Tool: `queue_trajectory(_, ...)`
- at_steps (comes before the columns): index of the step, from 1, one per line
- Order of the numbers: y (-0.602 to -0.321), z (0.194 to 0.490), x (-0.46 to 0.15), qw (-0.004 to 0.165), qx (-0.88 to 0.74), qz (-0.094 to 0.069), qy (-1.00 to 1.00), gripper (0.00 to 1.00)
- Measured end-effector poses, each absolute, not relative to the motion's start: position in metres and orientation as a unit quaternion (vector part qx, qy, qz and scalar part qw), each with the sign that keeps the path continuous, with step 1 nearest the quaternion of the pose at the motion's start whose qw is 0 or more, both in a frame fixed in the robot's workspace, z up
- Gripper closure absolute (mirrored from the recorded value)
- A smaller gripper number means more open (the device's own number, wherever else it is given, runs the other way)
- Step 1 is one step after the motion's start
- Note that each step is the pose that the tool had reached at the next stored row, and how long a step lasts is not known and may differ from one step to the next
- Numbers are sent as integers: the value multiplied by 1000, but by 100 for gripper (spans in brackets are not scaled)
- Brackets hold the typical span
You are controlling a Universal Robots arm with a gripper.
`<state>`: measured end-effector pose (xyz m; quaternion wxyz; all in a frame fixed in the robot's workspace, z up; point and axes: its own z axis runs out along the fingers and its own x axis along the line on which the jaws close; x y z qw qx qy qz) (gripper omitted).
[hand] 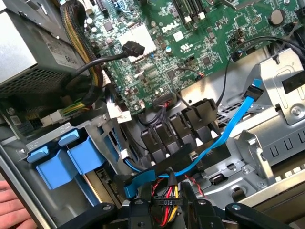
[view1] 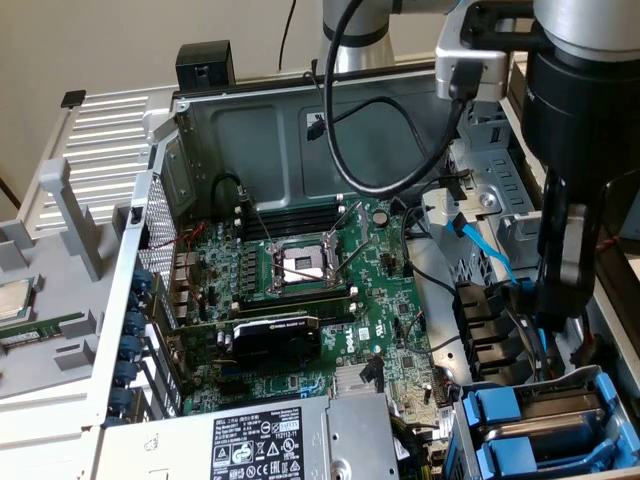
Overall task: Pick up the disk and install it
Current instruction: 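Insert the first disk wire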
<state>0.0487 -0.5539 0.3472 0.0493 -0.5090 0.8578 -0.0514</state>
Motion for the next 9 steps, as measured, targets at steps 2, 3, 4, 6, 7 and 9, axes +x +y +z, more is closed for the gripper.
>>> queue_trajectory(2,-552,347,47,50,-509,-55,858,65)
queue_trajectory(3,-551,347,46,50,-509,-57,857,65)
queue_trajectory(4,-551,347,46,50,-509,-60,857,65)
queue_trajectory(6,-550,347,44,50,-509,-66,857,65)
queue_trajectory(7,-550,347,43,49,-509,-70,856,65)
queue_trajectory(9,-549,347,41,48,-509,-78,856,65)
